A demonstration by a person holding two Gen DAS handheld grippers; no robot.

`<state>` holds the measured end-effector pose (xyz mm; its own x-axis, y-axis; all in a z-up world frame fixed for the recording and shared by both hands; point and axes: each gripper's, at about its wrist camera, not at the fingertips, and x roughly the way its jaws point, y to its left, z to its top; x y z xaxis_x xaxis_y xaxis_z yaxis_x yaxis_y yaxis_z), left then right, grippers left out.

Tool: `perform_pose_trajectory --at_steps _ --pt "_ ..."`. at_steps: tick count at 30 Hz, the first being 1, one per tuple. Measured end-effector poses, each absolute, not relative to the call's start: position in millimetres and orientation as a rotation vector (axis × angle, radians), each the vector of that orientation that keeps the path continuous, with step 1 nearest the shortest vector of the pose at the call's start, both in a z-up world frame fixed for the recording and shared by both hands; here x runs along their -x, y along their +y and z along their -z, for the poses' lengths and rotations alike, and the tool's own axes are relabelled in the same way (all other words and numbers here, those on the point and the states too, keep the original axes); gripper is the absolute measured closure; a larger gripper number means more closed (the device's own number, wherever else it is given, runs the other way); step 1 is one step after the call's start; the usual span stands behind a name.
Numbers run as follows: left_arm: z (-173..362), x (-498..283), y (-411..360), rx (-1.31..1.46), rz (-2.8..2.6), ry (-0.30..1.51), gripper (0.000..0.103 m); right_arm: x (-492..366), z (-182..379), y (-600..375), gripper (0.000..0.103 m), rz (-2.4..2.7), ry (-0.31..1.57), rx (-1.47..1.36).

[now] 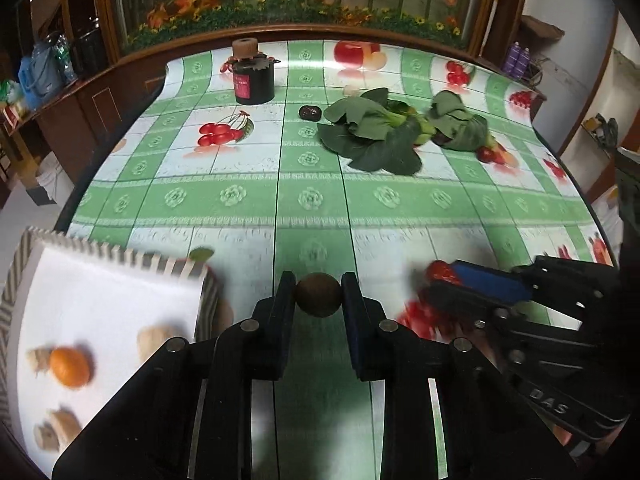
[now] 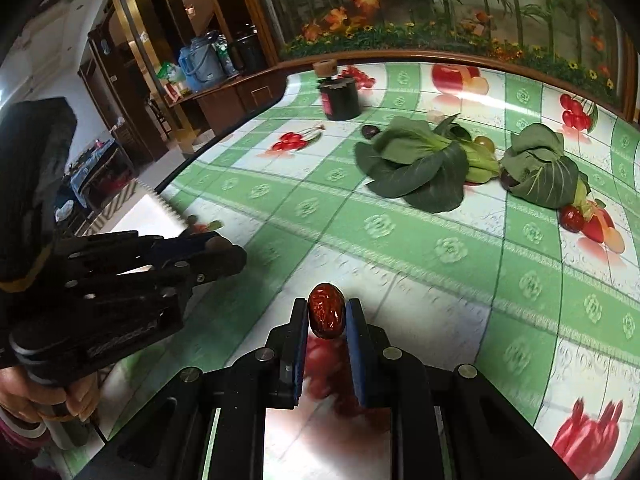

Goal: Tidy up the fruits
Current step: 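Grasp a brown round fruit with the left gripper while the right gripper grasps a red date, then carry the brown fruit and red date into the tray and open both grippers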

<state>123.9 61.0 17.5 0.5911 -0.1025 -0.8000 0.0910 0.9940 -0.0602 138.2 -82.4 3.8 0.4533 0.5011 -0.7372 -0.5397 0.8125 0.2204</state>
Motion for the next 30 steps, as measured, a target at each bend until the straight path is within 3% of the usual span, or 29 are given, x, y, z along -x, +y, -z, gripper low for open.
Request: perform_pose_trajectory --at_steps 30 --pt "-29 5 124 0.038 -0.041 0.861 0.080 -34 -19 -19 0.085 -0.754 0.862 0.057"
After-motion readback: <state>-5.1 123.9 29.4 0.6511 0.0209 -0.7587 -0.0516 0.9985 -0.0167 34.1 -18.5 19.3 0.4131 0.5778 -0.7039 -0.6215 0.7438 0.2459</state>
